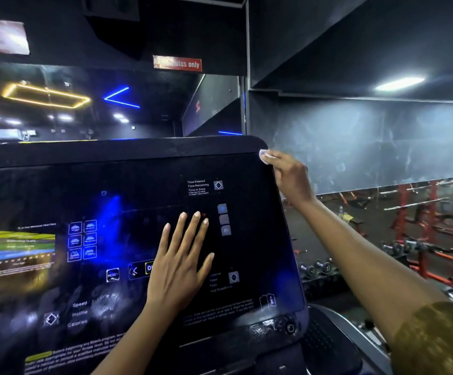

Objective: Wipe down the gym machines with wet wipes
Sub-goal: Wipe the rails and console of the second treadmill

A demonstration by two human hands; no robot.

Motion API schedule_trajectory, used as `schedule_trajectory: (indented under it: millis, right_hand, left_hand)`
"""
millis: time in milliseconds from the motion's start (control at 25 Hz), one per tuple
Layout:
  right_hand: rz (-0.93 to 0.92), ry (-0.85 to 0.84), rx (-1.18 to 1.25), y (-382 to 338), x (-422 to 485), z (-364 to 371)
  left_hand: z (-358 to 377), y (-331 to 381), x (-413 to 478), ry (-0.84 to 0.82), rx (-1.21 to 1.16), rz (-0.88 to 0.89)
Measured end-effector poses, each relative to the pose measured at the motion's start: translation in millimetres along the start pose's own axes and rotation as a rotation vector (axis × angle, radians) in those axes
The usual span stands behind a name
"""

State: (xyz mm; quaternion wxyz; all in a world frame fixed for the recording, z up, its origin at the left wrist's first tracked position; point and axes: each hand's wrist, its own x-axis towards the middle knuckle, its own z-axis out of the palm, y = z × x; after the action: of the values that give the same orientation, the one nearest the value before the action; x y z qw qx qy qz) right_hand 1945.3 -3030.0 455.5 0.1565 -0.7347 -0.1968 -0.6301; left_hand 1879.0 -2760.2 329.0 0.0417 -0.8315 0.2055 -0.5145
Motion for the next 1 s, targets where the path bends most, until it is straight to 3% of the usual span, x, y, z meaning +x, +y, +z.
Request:
schedule_trajectory:
  millis: [120, 360, 680, 800, 1000]
  right_hand:
    - [0.008, -0.009, 0.064, -7, -41, -16]
    - [0.192, 0.020, 0.149, -41, -136, -44]
    - [0.282, -0.134, 0.128, -75, -256, -87]
    - [0.243, -0.135, 0.097, -78, -241, -97]
    - [0.183, -0.157, 0.068, -71, -136, -63]
  left_hand:
    - [-1, -1, 0, 0.003, 0.000, -0.004]
    - [-1, 0, -1, 0.012, 0.006, -0.002]
    - [0, 0, -2, 0.004, 0.000, -0.005]
    - [0, 0, -2, 0.000, 0.001, -0.006]
    - [-1, 0, -1, -0.006, 0.000, -0.010]
